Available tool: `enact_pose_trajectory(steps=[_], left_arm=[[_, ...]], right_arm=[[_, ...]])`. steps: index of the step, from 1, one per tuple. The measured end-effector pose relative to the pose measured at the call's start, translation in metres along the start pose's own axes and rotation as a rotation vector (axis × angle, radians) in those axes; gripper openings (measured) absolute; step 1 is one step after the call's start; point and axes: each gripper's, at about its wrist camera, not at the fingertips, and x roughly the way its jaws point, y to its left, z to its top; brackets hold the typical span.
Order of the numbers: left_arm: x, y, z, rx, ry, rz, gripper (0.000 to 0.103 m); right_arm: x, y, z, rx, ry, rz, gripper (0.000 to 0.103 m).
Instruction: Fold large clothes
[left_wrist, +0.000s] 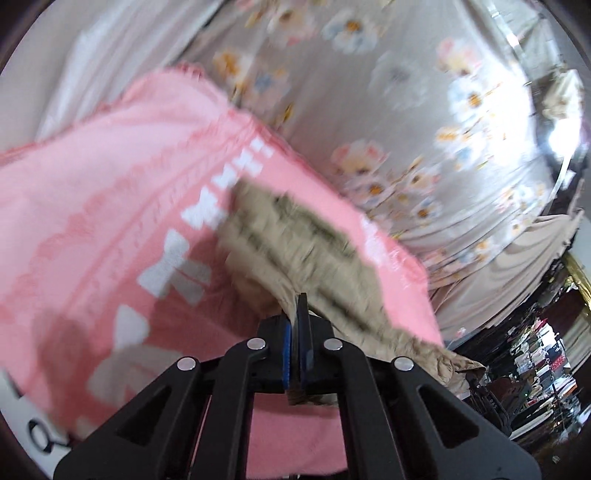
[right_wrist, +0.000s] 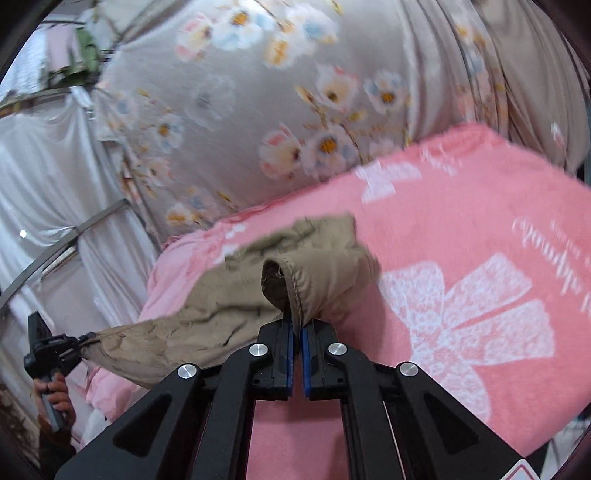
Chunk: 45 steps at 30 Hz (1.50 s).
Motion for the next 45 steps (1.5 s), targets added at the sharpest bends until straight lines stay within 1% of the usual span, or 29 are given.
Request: enact_pose_trajectory(steps=[3, 5, 7, 9, 10, 12, 13, 15, 17, 20, 22, 25, 27, 30, 35, 45], left_arm=[[-0.044, -0.024, 0.007, 0.039, -0.080, -0.025, 0.002], [-0.058, -0.040, 0.015, 0.081, -0.130, -0.013, 0.002], [-0.059, -0.050, 0.025, 0.113, -0.160, 0.004, 0.002], [-0.044, -0.055, 0.042, 0.141, -0.161, 0.041, 0.002], [-0.033, -0.056, 0.050, 0.147, -0.155, 0.059, 0.002], [0.006, -0.048, 0.065, 0.154, -0.131, 0.124, 0.002], [0.020, -0.043, 0.069, 0.157, -0.122, 0.148, 0.002], [0.063, -0.036, 0.079, 0.187, -0.100, 0.232, 0.003], [0.096, -0.028, 0.085, 0.209, -0.079, 0.293, 0.003], [0.145, -0.009, 0.090, 0.220, -0.036, 0.371, 0.003], [0.176, 0.005, 0.093, 0.225, 0.007, 0.408, 0.003], [0.209, 0.023, 0.089, 0.234, 0.055, 0.461, 0.003], [0.232, 0.035, 0.085, 0.253, 0.084, 0.507, 0.003], [0.254, 0.048, 0.079, 0.261, 0.117, 0.544, 0.003], [0.278, 0.065, 0.067, 0.263, 0.155, 0.579, 0.003], [0.297, 0.084, 0.053, 0.236, 0.171, 0.575, 0.004]], right_arm=[[-0.036, 0.021, 0.015, -0.056, -0.071, 0.031, 0.003], [-0.046, 0.032, 0.026, -0.070, -0.112, 0.050, 0.003], [-0.043, 0.038, 0.038, -0.069, -0.134, 0.074, 0.003], [-0.026, 0.038, 0.051, -0.062, -0.141, 0.087, 0.003], [-0.017, 0.037, 0.056, -0.065, -0.138, 0.080, 0.003], [0.012, 0.031, 0.065, -0.060, -0.126, 0.061, 0.003], [0.034, 0.025, 0.071, -0.036, -0.109, 0.055, 0.003], [0.071, 0.015, 0.079, -0.010, -0.091, 0.029, 0.003], [0.103, 0.008, 0.084, -0.003, -0.080, -0.008, 0.003], [0.147, -0.005, 0.087, 0.030, -0.051, -0.051, 0.003], [0.172, -0.012, 0.086, 0.042, -0.035, -0.080, 0.003], [0.213, -0.023, 0.078, 0.060, 0.015, -0.127, 0.003], [0.232, -0.028, 0.072, 0.068, 0.040, -0.146, 0.003], [0.262, -0.040, 0.060, 0.093, 0.087, -0.174, 0.003], [0.292, -0.049, 0.042, 0.111, 0.150, -0.197, 0.003], [0.325, -0.062, 0.014, 0.138, 0.231, -0.203, 0.003]])
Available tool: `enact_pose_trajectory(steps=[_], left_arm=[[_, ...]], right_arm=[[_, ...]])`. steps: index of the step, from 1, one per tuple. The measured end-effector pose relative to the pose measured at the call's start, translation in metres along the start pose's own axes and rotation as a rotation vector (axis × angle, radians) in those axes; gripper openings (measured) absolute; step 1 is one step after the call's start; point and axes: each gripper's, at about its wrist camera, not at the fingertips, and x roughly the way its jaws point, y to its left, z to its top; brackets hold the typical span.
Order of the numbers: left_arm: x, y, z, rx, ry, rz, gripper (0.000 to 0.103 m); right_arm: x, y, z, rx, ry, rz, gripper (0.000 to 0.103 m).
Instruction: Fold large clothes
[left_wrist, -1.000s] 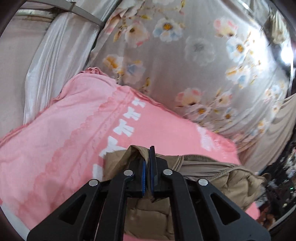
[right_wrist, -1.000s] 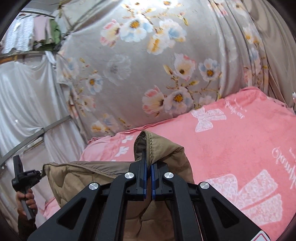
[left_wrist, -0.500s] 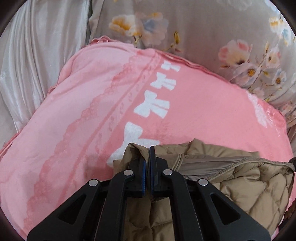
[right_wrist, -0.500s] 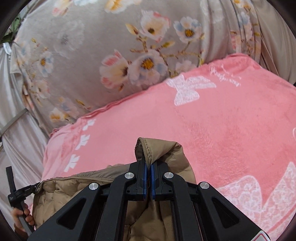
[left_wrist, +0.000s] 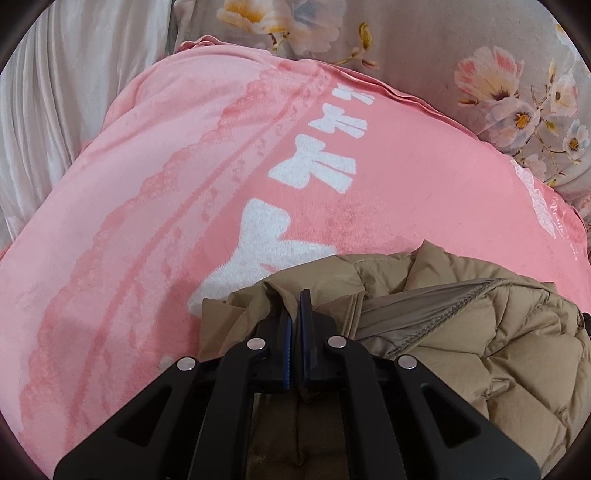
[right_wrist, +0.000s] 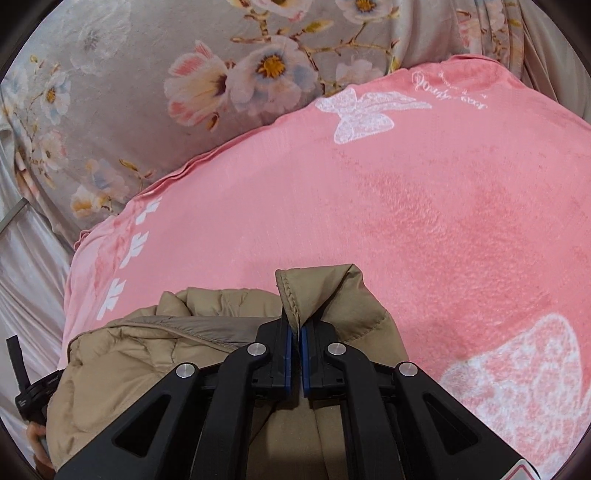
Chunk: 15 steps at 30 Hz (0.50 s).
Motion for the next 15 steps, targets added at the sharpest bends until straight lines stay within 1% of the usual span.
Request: enact_pose_trajectory(steps=[8, 13, 15], left_arm=[[0.009, -0.001, -0.005, -0.004, -0.013, -0.003, 0.004], [0.010, 0.005, -0.006, -0.031, -0.022, -0.038, 0.004], [0.008, 0.009, -0.005, -0.050, -0.027, -0.069, 0.005]], right_arm=[[0.014, -0.004, -0.005, 0.009, 0.035, 0.002, 0.001], [0.019, -0.012, -0.005, 0.043, 0.050, 0.038, 0.001], [0.018, -0.015, -0.003, 0.057, 0.055, 0.067, 0.005]])
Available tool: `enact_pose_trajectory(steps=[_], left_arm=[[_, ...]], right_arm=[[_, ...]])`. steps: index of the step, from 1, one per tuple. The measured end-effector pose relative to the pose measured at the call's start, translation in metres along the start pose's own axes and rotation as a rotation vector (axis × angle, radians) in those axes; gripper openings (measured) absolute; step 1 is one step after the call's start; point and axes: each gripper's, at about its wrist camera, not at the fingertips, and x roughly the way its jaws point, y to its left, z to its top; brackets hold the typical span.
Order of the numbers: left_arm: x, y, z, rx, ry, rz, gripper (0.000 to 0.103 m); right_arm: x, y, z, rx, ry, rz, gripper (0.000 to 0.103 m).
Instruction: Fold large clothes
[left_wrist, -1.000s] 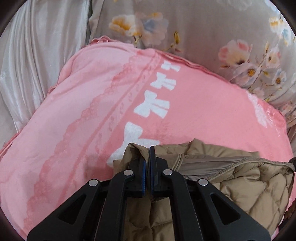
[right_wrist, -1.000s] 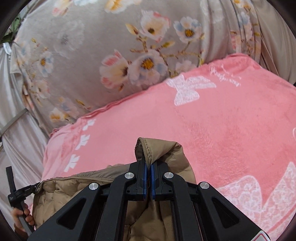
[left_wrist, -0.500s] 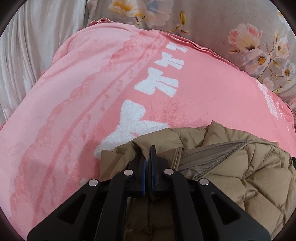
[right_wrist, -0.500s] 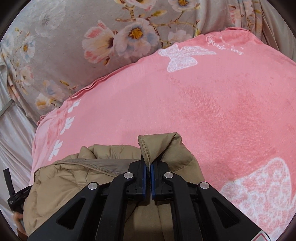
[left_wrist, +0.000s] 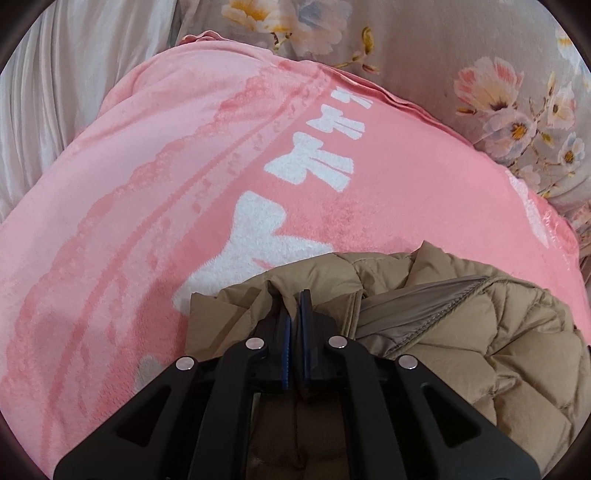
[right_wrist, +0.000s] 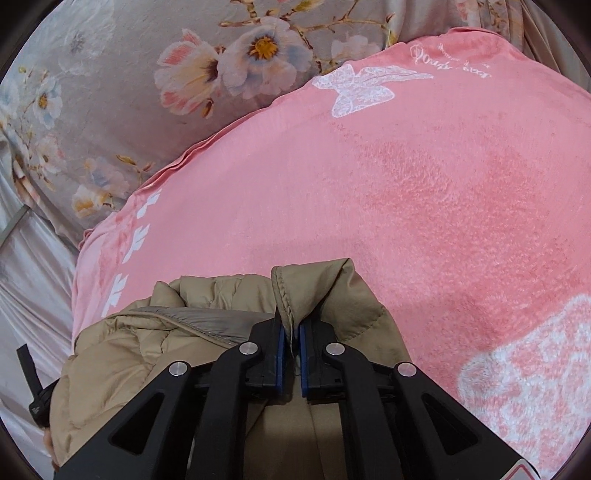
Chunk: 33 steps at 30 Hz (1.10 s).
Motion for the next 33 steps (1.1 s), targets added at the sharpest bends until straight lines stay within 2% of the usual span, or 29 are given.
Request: enact_pose_trajectory(steps=[2, 3, 4, 5, 6, 7, 9, 11, 12, 13, 15, 16, 19, 21, 26, 33], left_arm=[[-0.011, 0.005, 0.004, -0.017, -0.008, -0.007, 0.010], [-0.021, 0.008, 0.008, -0.019, -0.018, -0.005, 0.018], [-0.033, 0.010, 0.012, -0.021, -0.040, 0.002, 0.029], [-0.057, 0.013, 0.019, -0.020, -0.099, 0.047, 0.065], [-0.072, 0.015, 0.024, -0.020, -0.149, 0.077, 0.083], [-0.099, 0.015, 0.030, -0.007, -0.236, 0.098, 0.083], [-0.129, 0.006, 0.043, 0.047, -0.281, 0.132, 0.080], [-0.149, -0.014, 0.049, 0.093, -0.288, 0.089, 0.076], [-0.155, -0.029, 0.049, 0.114, -0.278, 0.048, 0.076], [-0.156, -0.042, 0.048, 0.131, -0.264, 0.018, 0.076], [-0.143, -0.079, 0.038, 0.178, -0.192, -0.059, 0.070], [-0.135, -0.092, 0.032, 0.193, -0.165, -0.072, 0.069], [-0.095, -0.135, 0.010, 0.244, -0.066, -0.076, 0.065], [-0.076, -0.147, 0.000, 0.248, -0.026, -0.072, 0.063], [-0.033, -0.160, -0.014, 0.250, 0.049, -0.045, 0.062], [-0.012, -0.156, -0.022, 0.239, 0.037, -0.020, 0.064]], right_arm=[[-0.005, -0.004, 0.004, 0.023, 0.008, 0.026, 0.009], [-0.015, -0.007, 0.007, 0.044, 0.004, 0.040, 0.017], [-0.025, -0.010, 0.009, 0.053, -0.016, 0.041, 0.029], [-0.040, -0.013, 0.011, 0.060, -0.053, 0.029, 0.036], [-0.061, -0.015, 0.015, 0.065, -0.115, -0.011, 0.048], [-0.075, -0.015, 0.017, 0.060, -0.154, -0.030, 0.049], [-0.109, -0.004, 0.024, 0.012, -0.223, -0.050, 0.048], [-0.125, 0.019, 0.023, -0.061, -0.250, -0.044, 0.042], [-0.130, 0.035, 0.021, -0.105, -0.255, -0.031, 0.033], [-0.130, 0.061, 0.015, -0.167, -0.249, -0.010, 0.028], [-0.116, 0.100, 0.002, -0.253, -0.188, 0.033, 0.018], [-0.106, 0.114, -0.005, -0.280, -0.156, 0.054, 0.012], [-0.068, 0.153, -0.027, -0.371, -0.064, 0.044, 0.007], [-0.047, 0.166, -0.035, -0.404, -0.030, 0.022, 0.007], [-0.009, 0.168, -0.038, -0.426, 0.024, -0.041, 0.007], [0.023, 0.152, -0.044, -0.390, 0.066, -0.052, 0.003]])
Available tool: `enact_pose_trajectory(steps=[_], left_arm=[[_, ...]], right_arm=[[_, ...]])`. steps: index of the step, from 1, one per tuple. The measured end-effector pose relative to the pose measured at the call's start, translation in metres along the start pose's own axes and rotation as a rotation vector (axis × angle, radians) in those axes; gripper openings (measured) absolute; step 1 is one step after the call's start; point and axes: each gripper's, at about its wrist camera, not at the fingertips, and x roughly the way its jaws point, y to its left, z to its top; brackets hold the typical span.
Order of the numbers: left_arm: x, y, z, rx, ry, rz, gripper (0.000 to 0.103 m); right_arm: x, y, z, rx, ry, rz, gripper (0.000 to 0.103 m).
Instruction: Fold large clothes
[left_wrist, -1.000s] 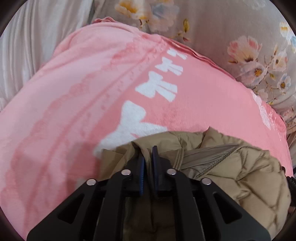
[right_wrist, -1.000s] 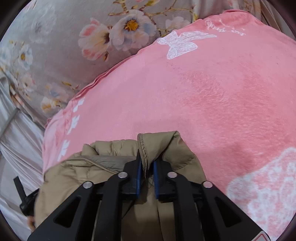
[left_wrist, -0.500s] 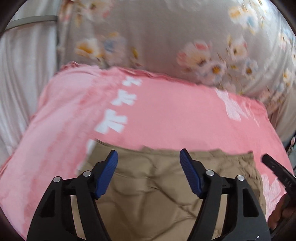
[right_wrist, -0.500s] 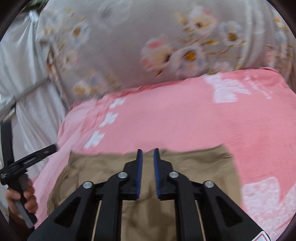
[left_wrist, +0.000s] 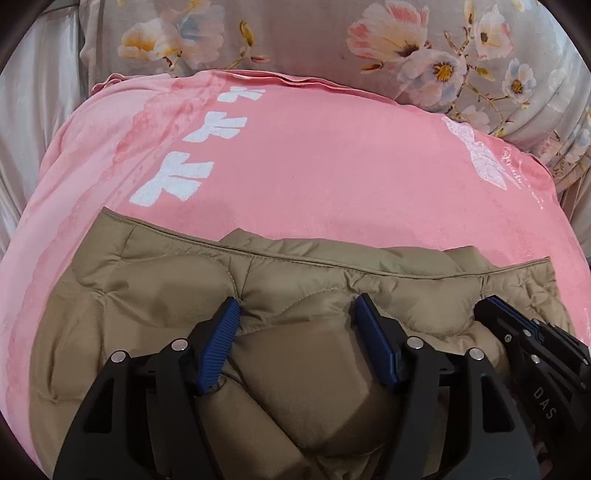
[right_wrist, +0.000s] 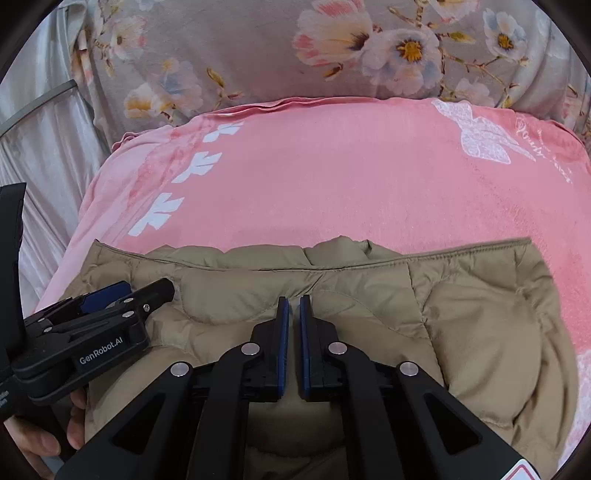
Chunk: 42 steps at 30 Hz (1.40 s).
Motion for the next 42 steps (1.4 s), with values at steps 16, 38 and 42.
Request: enact_pose_trajectory(steps=[16, 38, 42], left_arm=[[0.016, -0.006, -0.012, 0.028, -0.043, 0.059, 0.065], [0.022, -0.009, -0.017, 0.035, -0.051, 0.085, 0.065], [0.023, -0.008, -0.017, 0.036, -0.050, 0.087, 0.065]], right_arm=[[0.025, -0.001, -0.011, 0.013, 0.019, -0.004, 0.001], [0.029, -0.002, -0.013, 0.007, 0.016, -0.011, 0.001], [0.031, -0.003, -0.013, 0.005, 0.014, -0.015, 0.000]])
